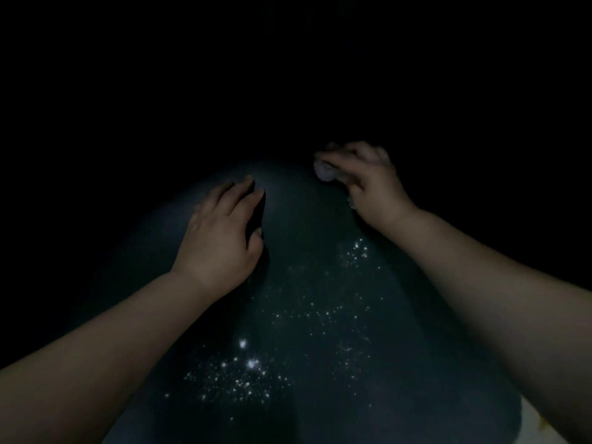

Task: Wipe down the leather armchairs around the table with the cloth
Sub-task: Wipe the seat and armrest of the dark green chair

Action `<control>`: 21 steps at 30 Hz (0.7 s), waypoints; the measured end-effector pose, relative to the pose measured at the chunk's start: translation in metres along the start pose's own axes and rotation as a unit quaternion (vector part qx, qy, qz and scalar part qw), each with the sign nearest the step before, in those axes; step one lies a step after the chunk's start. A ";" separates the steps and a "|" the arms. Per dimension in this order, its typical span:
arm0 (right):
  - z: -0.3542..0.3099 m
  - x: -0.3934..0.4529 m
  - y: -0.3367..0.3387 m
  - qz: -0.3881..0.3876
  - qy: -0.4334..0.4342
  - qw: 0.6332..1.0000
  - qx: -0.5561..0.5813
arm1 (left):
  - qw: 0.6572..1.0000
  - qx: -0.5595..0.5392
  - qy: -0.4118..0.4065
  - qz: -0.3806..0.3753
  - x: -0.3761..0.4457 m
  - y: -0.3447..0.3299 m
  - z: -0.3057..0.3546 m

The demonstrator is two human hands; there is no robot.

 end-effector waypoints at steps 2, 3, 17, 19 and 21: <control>-0.009 -0.034 -0.014 0.000 0.010 1.000 0.016 | 1.000 -0.001 -0.008 0.002 0.003 -0.001 0.004; -0.015 -0.055 -0.020 -0.009 0.020 0.999 0.034 | 1.000 -0.001 -0.011 -0.002 0.003 -0.001 0.006; 0.004 -0.086 -0.016 0.029 -0.048 0.998 0.022 | 0.998 0.027 -0.057 -0.024 0.013 -0.015 0.032; -0.007 -0.125 -0.031 0.007 -0.026 0.999 0.032 | 0.997 0.037 -0.065 -0.032 0.013 -0.015 0.038; -0.023 -0.163 -0.046 -0.036 0.005 0.997 0.063 | 0.995 0.047 -0.077 -0.044 0.011 -0.016 0.045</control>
Point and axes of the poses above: each hand's wrist, its own x-axis towards the middle knuckle, its own y-axis out of the back of the hand, z = x × y, the point moved 3 cm from there along x, towards the middle knuckle, and after that the axes turned 5 degrees about -z, right-handed, at the moved point
